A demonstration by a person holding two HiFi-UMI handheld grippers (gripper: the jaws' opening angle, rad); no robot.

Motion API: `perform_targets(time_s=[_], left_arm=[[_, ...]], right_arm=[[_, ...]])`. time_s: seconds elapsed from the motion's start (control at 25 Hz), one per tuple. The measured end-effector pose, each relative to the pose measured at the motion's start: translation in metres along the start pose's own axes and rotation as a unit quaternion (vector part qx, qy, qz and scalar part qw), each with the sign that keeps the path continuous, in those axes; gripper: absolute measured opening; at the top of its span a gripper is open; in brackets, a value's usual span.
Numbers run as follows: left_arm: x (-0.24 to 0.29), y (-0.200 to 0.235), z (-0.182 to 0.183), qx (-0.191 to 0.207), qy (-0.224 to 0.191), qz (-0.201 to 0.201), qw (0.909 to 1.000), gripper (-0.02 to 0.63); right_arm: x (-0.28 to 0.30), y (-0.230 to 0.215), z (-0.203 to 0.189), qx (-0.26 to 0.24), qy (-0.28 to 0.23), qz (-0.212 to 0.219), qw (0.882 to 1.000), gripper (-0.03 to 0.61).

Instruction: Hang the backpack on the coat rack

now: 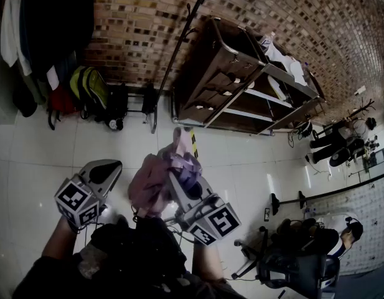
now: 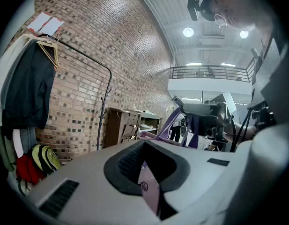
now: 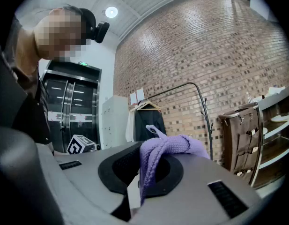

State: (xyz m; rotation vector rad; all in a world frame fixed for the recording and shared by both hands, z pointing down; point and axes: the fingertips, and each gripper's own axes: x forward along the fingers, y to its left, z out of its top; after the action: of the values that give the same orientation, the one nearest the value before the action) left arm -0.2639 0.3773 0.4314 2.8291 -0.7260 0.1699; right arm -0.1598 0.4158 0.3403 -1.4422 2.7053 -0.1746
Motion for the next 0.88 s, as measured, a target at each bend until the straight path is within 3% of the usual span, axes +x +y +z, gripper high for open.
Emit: perform_targets(time_s=[0.4, 0.56, 0.88], left_arm=[[0.063, 0.057, -0.004, -0.002, 0.015, 0.035, 0.9993, 0.026], [0.115, 0.084, 0.018, -0.005, 0.027, 0.046, 0.9985, 0.026], [0.223, 0.135, 0.058, -0.008, 0.001, 0.075, 0.9972, 0.026]], right_arm=[[0.059, -0.083, -0.027, 0.024, 0.017, 0.039, 0.999, 0.008], [0.09, -0.135, -0.021, 0.029, 0.019, 0.062, 0.998, 0.008], [0.14, -0.244, -0.003, 0.033, 0.036, 0.101, 0.994, 0.008]])
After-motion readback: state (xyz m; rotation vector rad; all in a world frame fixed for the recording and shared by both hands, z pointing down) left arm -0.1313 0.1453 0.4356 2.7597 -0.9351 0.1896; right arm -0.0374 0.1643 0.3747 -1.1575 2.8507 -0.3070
